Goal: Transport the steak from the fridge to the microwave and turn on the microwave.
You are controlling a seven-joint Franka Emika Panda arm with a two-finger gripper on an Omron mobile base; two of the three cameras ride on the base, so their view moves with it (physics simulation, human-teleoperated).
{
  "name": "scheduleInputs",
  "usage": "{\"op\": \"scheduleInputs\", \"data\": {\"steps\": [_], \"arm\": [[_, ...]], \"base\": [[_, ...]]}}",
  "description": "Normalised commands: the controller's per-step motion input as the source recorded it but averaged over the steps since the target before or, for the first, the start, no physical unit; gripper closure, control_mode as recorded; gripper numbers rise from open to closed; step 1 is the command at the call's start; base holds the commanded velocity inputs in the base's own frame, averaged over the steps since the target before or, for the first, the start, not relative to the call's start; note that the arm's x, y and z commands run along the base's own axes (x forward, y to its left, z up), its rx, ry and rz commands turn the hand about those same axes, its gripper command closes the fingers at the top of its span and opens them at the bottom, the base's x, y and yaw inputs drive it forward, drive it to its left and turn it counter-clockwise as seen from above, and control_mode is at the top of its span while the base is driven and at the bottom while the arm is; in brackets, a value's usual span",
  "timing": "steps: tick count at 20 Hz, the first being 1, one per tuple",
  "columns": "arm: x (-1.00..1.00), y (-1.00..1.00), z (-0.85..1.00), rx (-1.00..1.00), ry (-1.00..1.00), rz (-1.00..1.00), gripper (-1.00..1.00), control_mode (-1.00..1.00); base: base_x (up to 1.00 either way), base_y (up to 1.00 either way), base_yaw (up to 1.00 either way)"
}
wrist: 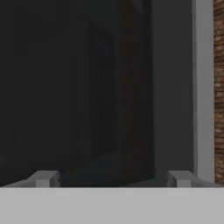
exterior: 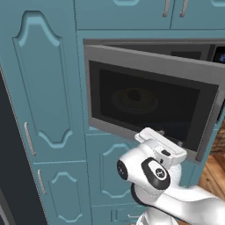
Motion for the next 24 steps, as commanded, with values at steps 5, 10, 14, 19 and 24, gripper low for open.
{"op": "scheduleInputs", "data": {"steps": [5, 10, 14, 19, 24], "arm": [[0.39, -0.44, 0.03, 0.00, -0.13, 0.08, -1.00, -1.00], [0.26, -0.39, 0.06, 0.00, -0.14, 0.06, -1.00, -1.00], [0.27, -0.38, 0.13, 0.00, -0.14, 0.07, -1.00, -1.00], [0.18, -0.35, 0.13, 0.00, -0.14, 0.09, -1.00, -1.00], [0.14, -0.27, 0.16, 0.00, -0.11, 0.11, -1.00, -1.00]], "base": [[0.00, 0.00, 0.00], [0.00, 0.00, 0.00], [0.00, 0.00, 0.00], [0.00, 0.00, 0.00], [0.00, 0.00, 0.00]]}}
